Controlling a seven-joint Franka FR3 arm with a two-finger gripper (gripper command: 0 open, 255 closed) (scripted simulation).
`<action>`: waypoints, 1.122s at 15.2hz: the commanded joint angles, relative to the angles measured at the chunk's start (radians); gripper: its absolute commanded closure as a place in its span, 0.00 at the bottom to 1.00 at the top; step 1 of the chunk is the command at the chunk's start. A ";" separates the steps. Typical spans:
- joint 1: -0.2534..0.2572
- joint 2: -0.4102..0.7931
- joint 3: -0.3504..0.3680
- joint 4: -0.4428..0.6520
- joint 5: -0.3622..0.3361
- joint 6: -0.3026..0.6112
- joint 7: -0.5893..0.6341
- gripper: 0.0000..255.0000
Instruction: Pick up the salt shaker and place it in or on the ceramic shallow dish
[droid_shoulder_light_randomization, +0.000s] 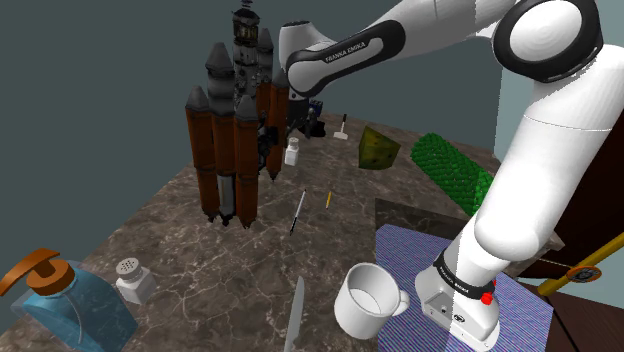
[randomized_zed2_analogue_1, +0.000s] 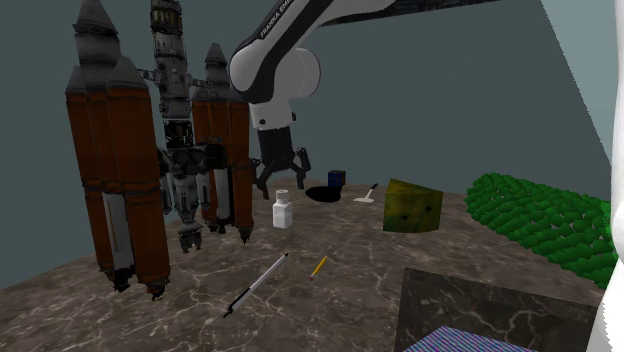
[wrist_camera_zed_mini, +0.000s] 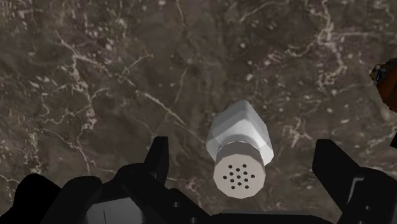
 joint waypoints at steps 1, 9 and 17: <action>0.000 0.001 0.000 -0.005 -0.001 0.006 0.001 0.00; 0.000 0.001 0.000 -0.005 -0.001 0.006 0.001 1.00; 0.000 -0.005 0.000 0.001 0.002 -0.006 -0.002 1.00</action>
